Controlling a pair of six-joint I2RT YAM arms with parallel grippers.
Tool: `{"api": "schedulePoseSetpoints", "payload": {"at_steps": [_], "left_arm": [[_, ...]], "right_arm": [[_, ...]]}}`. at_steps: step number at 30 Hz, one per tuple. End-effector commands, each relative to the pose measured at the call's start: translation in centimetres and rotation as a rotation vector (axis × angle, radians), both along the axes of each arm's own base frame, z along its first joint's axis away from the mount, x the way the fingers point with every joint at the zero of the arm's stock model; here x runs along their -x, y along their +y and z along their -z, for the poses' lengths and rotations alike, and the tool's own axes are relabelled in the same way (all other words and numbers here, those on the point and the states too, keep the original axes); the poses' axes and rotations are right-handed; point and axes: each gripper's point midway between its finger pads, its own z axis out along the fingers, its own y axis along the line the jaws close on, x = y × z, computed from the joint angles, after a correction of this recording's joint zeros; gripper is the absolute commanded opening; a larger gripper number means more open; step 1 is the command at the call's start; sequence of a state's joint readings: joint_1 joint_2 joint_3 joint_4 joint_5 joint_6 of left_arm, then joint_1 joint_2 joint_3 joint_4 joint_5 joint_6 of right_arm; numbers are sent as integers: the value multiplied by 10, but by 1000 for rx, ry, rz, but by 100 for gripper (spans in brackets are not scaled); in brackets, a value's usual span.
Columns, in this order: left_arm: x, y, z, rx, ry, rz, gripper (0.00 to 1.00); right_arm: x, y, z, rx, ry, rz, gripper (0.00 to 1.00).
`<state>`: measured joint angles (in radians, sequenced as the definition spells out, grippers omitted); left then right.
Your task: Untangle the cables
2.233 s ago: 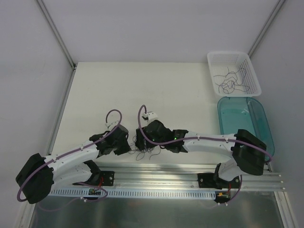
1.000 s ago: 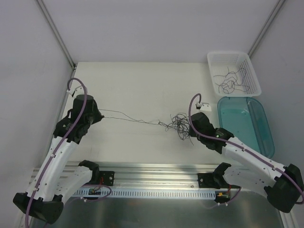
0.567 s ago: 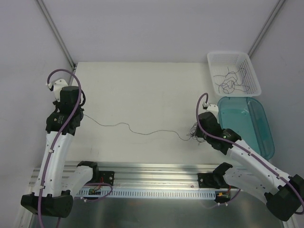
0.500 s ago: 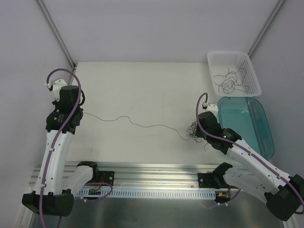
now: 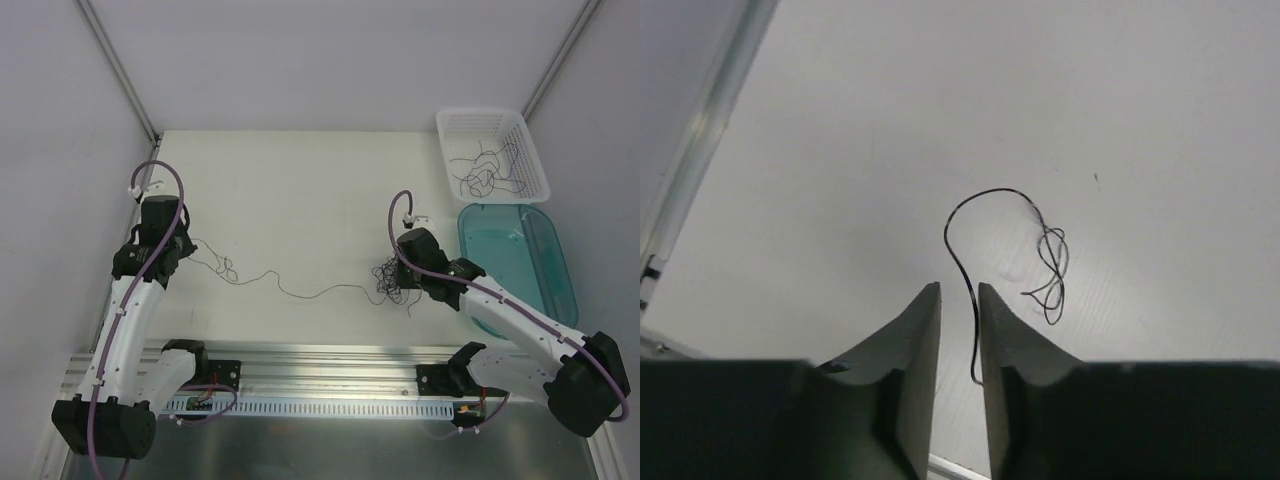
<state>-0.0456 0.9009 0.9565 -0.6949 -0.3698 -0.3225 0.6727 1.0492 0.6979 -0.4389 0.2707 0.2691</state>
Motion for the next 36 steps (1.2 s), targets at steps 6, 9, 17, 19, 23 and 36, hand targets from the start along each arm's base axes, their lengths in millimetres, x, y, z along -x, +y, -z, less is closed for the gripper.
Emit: {"api": "schedulePoseSetpoints", "payload": {"at_steps": [6, 9, 17, 19, 23, 36], "left_arm": [[12, -89, 25, 317, 0, 422, 68], [26, -125, 15, 416, -40, 595, 87], [48, -213, 4, 478, -119, 980, 93], [52, -235, 15, 454, -104, 1050, 93], [45, -275, 23, 401, -145, 1177, 93], [34, -360, 80, 251, -130, 1499, 89]], "right_arm": [[-8, 48, -8, -53, -15, -107, 3], [-9, 56, -4, -48, -4, -120, 3], [-6, 77, -8, -62, -4, -186, 2], [-3, 81, -15, -70, -17, -221, 1], [5, 87, -25, -93, -29, -275, 1], [17, 99, -50, -168, -73, -347, 1]]}}
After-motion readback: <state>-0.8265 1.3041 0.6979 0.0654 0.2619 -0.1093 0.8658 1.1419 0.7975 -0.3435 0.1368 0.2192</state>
